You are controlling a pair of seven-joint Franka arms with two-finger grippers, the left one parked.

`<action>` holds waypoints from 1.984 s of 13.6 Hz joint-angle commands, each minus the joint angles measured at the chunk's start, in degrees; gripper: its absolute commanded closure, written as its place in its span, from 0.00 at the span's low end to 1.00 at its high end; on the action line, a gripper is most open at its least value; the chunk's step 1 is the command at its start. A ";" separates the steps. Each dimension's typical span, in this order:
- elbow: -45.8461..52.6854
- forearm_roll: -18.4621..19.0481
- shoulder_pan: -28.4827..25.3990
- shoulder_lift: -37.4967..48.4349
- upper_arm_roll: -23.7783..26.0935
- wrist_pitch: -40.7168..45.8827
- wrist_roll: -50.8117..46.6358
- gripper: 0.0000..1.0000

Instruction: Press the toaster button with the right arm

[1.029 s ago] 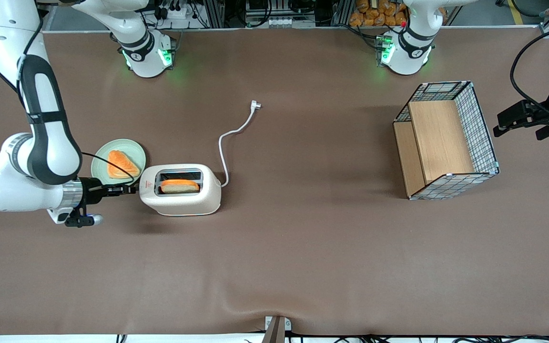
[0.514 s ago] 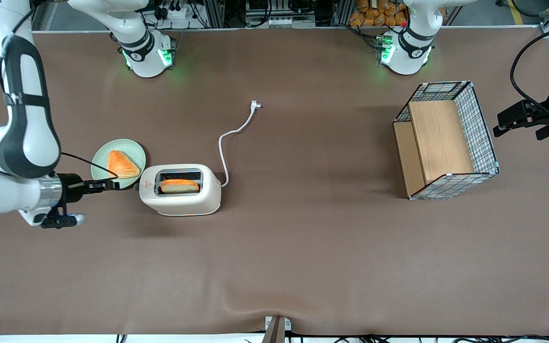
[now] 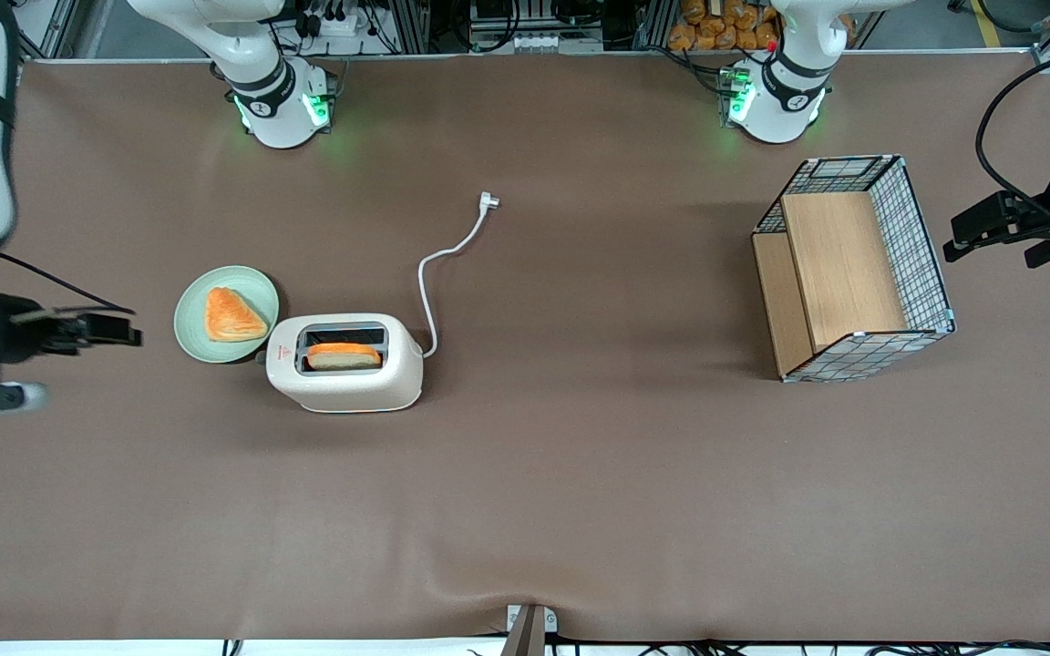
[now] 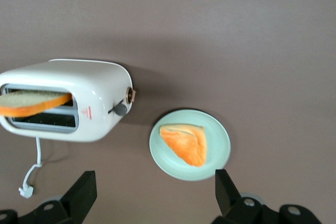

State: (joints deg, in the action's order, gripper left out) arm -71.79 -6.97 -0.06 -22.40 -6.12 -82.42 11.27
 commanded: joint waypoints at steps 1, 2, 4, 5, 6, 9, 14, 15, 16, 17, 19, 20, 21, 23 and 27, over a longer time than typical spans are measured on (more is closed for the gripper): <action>5.69 2.92 1.64 -0.19 0.59 5.33 -0.11 0.00; 5.78 3.36 1.90 1.90 0.59 5.43 -0.46 0.00; 4.30 4.68 2.08 6.64 0.76 4.30 -1.25 0.00; 0.81 4.69 2.26 9.19 0.76 2.72 -1.60 0.00; -2.80 5.03 2.26 12.00 0.76 0.45 -1.61 0.00; -11.95 5.04 2.87 17.98 0.76 -3.61 -1.61 0.00; -19.09 7.75 2.79 23.10 1.02 -6.70 -1.43 0.00; -19.35 8.28 2.70 23.71 1.11 -6.78 -1.34 0.00; -19.62 8.29 2.61 24.24 1.11 -6.78 -1.34 0.00; -19.62 8.38 2.52 24.16 1.20 -6.96 -1.34 0.00; -19.71 8.38 2.61 23.89 1.12 -8.27 -0.99 0.00; -19.71 8.29 2.61 24.07 1.20 -8.02 -1.08 0.00; -19.80 8.29 2.61 24.16 1.20 -7.93 -1.17 0.00; -19.80 8.20 2.61 24.33 1.11 -7.75 -1.17 0.00; -19.71 7.59 2.70 24.07 1.11 -7.75 -1.26 0.00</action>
State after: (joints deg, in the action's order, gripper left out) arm -89.66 -0.06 2.19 -0.05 -5.62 -89.51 10.53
